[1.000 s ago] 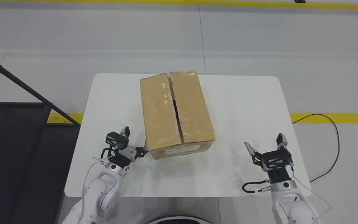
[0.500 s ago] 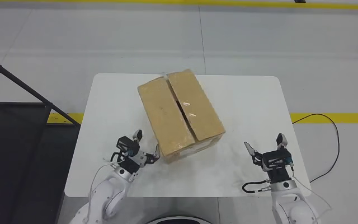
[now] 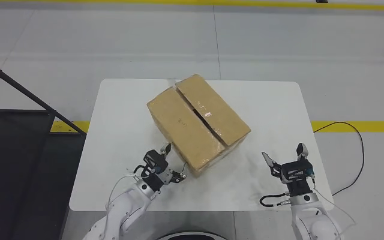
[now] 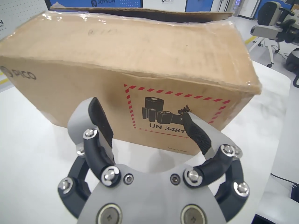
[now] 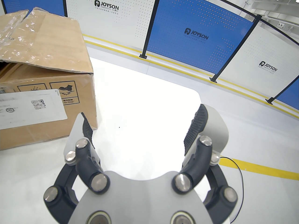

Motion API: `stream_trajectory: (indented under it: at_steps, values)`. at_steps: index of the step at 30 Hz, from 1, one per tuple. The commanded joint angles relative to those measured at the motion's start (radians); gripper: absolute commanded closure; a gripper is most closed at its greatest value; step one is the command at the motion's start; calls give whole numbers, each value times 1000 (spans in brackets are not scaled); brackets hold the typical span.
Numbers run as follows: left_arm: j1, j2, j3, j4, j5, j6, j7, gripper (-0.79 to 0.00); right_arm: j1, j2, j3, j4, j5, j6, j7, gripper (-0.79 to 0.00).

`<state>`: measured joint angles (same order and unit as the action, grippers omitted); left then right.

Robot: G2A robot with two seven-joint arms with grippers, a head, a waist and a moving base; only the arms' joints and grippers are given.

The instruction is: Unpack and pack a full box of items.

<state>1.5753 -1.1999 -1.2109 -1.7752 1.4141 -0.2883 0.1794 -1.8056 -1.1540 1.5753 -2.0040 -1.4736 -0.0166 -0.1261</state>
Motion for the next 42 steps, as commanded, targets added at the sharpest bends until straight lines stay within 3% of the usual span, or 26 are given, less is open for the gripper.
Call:
stream_trajectory:
  at_steps: [1, 7, 10, 17, 22, 27, 32, 42]
  values:
    - [-5, -1, 11, -2, 7, -5, -6, -785, 0, 0, 0, 0, 0, 0, 0, -785]
    - [-3, -1, 26, -13, 27, -11, -7, -785, 0, 0, 0, 0, 0, 0, 0, -785]
    - [25, 5, -11, -29, 11, -13, 21, -785, 0, 0, 0, 0, 0, 0, 0, -785]
    - [111, 28, -214, -32, -96, -35, 96, -785, 0, 0, 0, 0, 0, 0, 0, -785]
    - [105, 40, -358, 24, -212, -91, 109, -785, 0, 0, 0, 0, 0, 0, 0, -785]
    - [25, 53, -449, 103, -258, -159, 81, -785, 0, 0, 0, 0, 0, 0, 0, -785]
    - [-107, 61, -462, 181, -245, -194, 20, -785, 0, 0, 0, 0, 0, 0, 0, -785]
    - [-417, 48, -319, 397, -129, -70, -137, -785, 0, 0, 0, 0, 0, 0, 0, -785]
